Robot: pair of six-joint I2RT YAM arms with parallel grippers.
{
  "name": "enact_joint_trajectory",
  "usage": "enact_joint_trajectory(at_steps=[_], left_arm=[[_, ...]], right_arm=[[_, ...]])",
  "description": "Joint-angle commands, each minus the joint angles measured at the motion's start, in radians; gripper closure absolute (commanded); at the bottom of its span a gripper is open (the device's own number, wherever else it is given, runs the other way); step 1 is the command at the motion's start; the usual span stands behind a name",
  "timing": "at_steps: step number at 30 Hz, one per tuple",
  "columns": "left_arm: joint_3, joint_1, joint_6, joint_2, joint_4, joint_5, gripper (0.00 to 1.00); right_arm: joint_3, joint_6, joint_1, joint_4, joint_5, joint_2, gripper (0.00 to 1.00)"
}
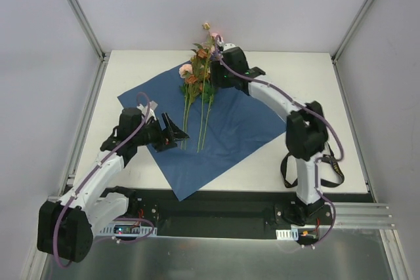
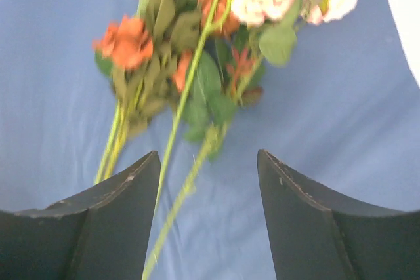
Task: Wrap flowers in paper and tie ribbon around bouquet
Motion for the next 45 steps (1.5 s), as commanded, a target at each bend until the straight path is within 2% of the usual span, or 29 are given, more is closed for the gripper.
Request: enact_joint_trajectory(at_steps=[1, 2, 3, 4, 5, 7, 8, 10, 14, 17, 23, 27, 32, 41, 45], left_arm=[[0.060, 0.107, 0.043, -0.078, -0.100, 0.118, 0.21], [0.067, 0.145, 0.050, -0.095, -0.120, 0.119, 0.21], [0.077, 0.167, 0.059, -0.129, -0.174, 0.112, 0.21], [0.096, 0.183, 0.070, -0.147, -0.197, 0.101, 0.21], [0.106, 0.206, 0.070, -0.167, -0.218, 0.087, 0.21], [0.121, 0.217, 0.054, -0.213, -0.274, 0.049, 0.22], [0.123, 0.220, 0.045, -0.236, -0.290, 0.038, 0.22], [0.107, 0.222, 0.024, -0.261, -0.315, 0.024, 0.22], [0.040, 0.223, -0.019, -0.365, -0.321, 0.030, 0.22], [-0.003, 0.223, -0.039, -0.420, -0.335, 0.035, 0.22], [-0.054, 0.223, -0.053, -0.488, -0.357, 0.036, 0.22], [-0.043, 0.223, -0.042, -0.491, -0.373, 0.036, 0.22], [-0.029, 0.223, -0.030, -0.486, -0.386, 0.029, 0.22], [-0.023, 0.223, -0.016, -0.466, -0.392, 0.016, 0.22], [-0.022, 0.223, -0.006, -0.460, -0.392, 0.016, 0.22]], right_arm=[[-0.237, -0.373, 0.040, -0.165, -0.150, -0.349, 0.36], [-0.316, -0.421, 0.096, -0.162, -0.174, -0.412, 0.36], [-0.494, -0.493, 0.135, -0.147, -0.178, -0.467, 0.35], [-0.573, -0.521, 0.175, -0.101, -0.184, -0.519, 0.34], [-0.645, -0.543, 0.266, -0.075, -0.175, -0.619, 0.32], [-0.809, -0.572, 0.360, -0.006, -0.140, -0.681, 0.30], [-0.851, -0.573, 0.447, 0.025, -0.124, -0.707, 0.29], [-0.910, -0.592, 0.529, 0.106, -0.124, -0.704, 0.28], [-0.887, -0.650, 0.760, 0.163, 0.018, -0.600, 0.27], [-0.895, -0.688, 0.865, 0.241, 0.092, -0.537, 0.27], [-0.927, -0.776, 0.988, 0.373, 0.251, -0.442, 0.27], [-0.922, -0.822, 1.026, 0.421, 0.301, -0.391, 0.27], [-0.893, -0.896, 1.077, 0.479, 0.463, -0.293, 0.28], [-0.870, -0.943, 1.076, 0.530, 0.505, -0.216, 0.41], [-0.888, -0.951, 1.071, 0.530, 0.520, -0.219, 0.42]])
